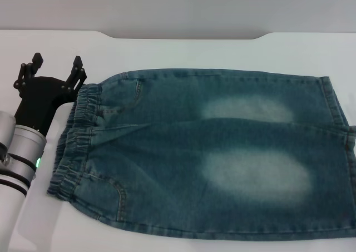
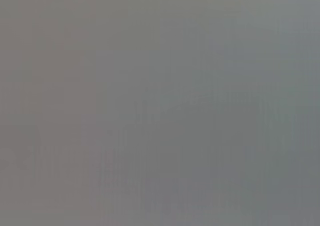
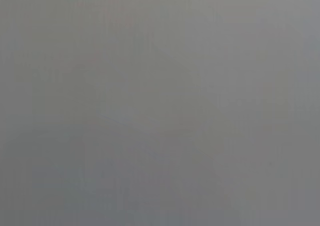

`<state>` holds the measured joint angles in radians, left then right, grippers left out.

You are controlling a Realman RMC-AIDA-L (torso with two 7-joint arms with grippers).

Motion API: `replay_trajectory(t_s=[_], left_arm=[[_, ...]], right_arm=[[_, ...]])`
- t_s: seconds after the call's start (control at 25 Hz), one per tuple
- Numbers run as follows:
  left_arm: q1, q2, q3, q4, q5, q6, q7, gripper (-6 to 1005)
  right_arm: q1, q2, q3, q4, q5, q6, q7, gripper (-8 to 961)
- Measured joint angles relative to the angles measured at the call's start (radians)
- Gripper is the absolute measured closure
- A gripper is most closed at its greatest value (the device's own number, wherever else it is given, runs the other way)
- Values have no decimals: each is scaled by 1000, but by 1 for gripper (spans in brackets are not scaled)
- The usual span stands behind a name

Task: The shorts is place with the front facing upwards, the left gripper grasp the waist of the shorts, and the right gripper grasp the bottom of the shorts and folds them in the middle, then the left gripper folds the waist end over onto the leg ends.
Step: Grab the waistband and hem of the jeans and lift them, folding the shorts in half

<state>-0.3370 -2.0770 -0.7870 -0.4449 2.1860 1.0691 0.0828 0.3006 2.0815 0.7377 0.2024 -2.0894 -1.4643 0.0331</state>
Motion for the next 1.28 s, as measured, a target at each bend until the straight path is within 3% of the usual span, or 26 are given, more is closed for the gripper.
replay_trajectory(t_s=[0.36, 0.48, 0.56, 0.6, 0.64, 0.68, 0.76, 0.8, 0.84, 0.88, 0.92, 0.96, 1.0, 1.12, 1.16, 1.2, 1.28], left_arm=[[-1, 3, 0, -5, 0, -7, 1, 158], [4, 25, -14, -89, 9, -112, 1, 158], [4, 39, -30, -132, 19, -168, 6, 158], [4, 55, -53, -172, 36, -220, 11, 158], [7, 68, -82, -218, 67, -268, 12, 158], [12, 83, -119, -271, 104, -324, 12, 158], [21, 94, -167, -324, 146, -390, 12, 158], [42, 106, -286, -441, 235, -543, 12, 158], [56, 102, -376, -526, 304, -657, 12, 158], [61, 99, -402, -551, 327, -698, 12, 158], [61, 99, -402, -551, 327, -698, 12, 158], [75, 83, -505, -662, 412, -857, 13, 158], [81, 66, -566, -732, 460, -960, 13, 158], [77, 30, -678, -866, 547, -1203, 31, 157], [71, 24, -701, -899, 558, -1272, 44, 157], [64, 20, -721, -933, 568, -1354, 58, 157], [46, 21, -754, -1013, 570, -1522, 81, 157]], right_arm=[[-1, 1, -16, 9, 0, 9, 2, 149], [-19, -18, -34, 60, 0, 22, 28, 149], [-41, -60, -33, 152, 0, 48, 35, 150], [-55, -96, -31, 226, 0, 76, 31, 150], [-90, -177, -8, 413, 0, 183, -6, 150], [-90, -177, -8, 413, 0, 183, -6, 150], [-122, -248, 45, 598, 0, 343, -87, 150], [-142, -273, 91, 695, 1, 435, -152, 150], [-172, -284, 166, 811, 1, 539, -240, 150], [-194, -284, 221, 883, 1, 620, -306, 151], [-224, -269, 313, 978, 1, 741, -384, 151], [-251, -243, 415, 1066, 1, 881, -464, 151], [-271, -208, 520, 1149, 1, 1037, -537, 151], [-288, -66, 819, 1314, -9, 1464, -691, 151], [-289, -29, 900, 1358, -28, 1581, -713, 151], [-289, -6, 963, 1401, -54, 1679, -722, 151], [-290, -5, 1021, 1467, -137, 1817, -678, 152]])
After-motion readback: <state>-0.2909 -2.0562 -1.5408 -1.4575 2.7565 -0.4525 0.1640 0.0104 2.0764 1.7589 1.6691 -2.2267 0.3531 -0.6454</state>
